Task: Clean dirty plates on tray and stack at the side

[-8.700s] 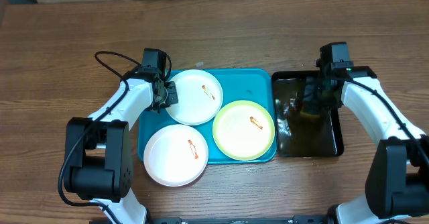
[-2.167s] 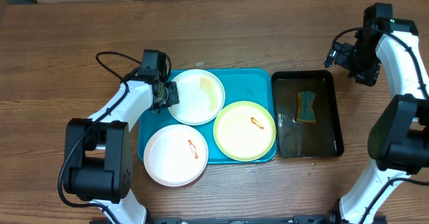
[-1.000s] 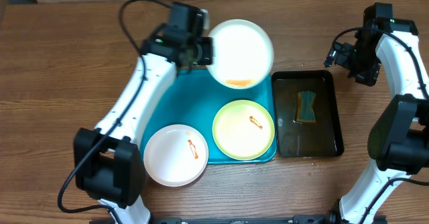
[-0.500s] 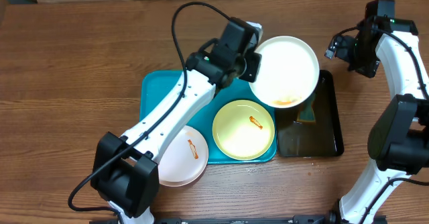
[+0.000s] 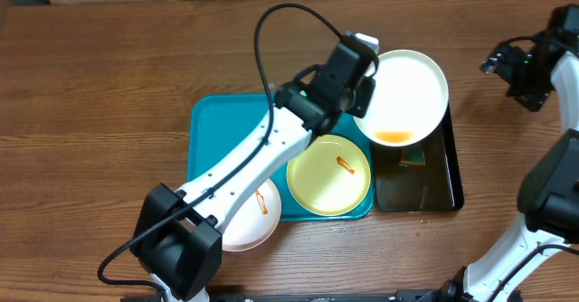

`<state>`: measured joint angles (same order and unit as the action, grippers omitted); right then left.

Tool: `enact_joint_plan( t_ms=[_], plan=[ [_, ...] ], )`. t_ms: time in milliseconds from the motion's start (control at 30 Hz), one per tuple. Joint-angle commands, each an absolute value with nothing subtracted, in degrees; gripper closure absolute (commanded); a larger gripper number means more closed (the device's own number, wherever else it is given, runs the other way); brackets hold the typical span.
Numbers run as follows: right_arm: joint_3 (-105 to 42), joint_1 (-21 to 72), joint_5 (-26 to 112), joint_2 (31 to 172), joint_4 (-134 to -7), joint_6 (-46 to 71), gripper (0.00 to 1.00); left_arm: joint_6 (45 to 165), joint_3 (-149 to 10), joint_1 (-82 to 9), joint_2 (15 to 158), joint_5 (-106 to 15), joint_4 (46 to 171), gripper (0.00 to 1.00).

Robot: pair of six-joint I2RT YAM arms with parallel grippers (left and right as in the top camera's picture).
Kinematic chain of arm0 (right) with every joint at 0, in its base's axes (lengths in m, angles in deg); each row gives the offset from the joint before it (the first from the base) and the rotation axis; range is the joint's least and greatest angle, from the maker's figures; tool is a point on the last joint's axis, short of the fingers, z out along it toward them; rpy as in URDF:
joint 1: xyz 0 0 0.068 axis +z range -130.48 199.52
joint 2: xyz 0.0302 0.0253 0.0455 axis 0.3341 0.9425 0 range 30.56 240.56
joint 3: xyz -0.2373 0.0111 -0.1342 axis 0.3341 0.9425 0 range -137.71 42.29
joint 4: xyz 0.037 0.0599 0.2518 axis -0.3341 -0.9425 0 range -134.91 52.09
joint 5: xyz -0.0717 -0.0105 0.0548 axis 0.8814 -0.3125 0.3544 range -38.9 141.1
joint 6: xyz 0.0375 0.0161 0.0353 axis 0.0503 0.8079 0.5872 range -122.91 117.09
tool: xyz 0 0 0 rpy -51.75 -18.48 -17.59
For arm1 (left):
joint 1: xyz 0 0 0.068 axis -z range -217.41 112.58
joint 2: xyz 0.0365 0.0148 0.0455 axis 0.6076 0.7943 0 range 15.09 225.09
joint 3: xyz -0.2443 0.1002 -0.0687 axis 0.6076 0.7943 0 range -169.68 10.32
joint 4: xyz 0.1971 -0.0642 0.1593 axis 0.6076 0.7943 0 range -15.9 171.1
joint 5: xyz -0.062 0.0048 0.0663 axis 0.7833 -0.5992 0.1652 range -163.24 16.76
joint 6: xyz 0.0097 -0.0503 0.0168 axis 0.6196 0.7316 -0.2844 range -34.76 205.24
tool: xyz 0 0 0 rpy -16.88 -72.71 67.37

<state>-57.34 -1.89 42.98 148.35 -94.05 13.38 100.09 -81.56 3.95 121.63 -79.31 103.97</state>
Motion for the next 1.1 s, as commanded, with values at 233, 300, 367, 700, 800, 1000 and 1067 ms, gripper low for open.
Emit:
enact_joint_plan(
  t_ms=[233,300,367,700,800,1000,1067],
  plan=[
    [-58.17,-2.09,42.24,146.41,-93.70,13.84,0.00,91.68,-83.18,13.48,122.22,-101.17,103.86,0.96],
    [-58.17,-2.09,42.24,146.41,-93.70,13.84,0.00,89.34,-83.18,16.04,122.25,-106.39,103.86,0.96],
    [-58.17,-2.09,42.24,146.39,-93.67,13.84,0.00,87.44,-83.18,18.35,122.22,-110.67,103.84,0.96],
    [-58.17,-2.09,42.24,146.39,-93.70,13.84,0.00,80.42,-83.18,28.08,122.25,-125.89,103.53,0.96],
    [-58.17,-2.09,42.24,146.41,-93.70,13.84,0.00,78.08,-83.18,28.93,122.25,-128.84,102.31,0.96],
    [-58.17,-2.09,42.24,146.41,-93.70,13.84,0.00,73.32,-83.18,29.63,122.25,-131.31,97.92,0.96],
    [-58.17,-2.09,42.26,146.41,-93.70,13.84,0.00,72.53,-83.18,29.70,122.25,-131.98,96.95,0.96]
  ],
)
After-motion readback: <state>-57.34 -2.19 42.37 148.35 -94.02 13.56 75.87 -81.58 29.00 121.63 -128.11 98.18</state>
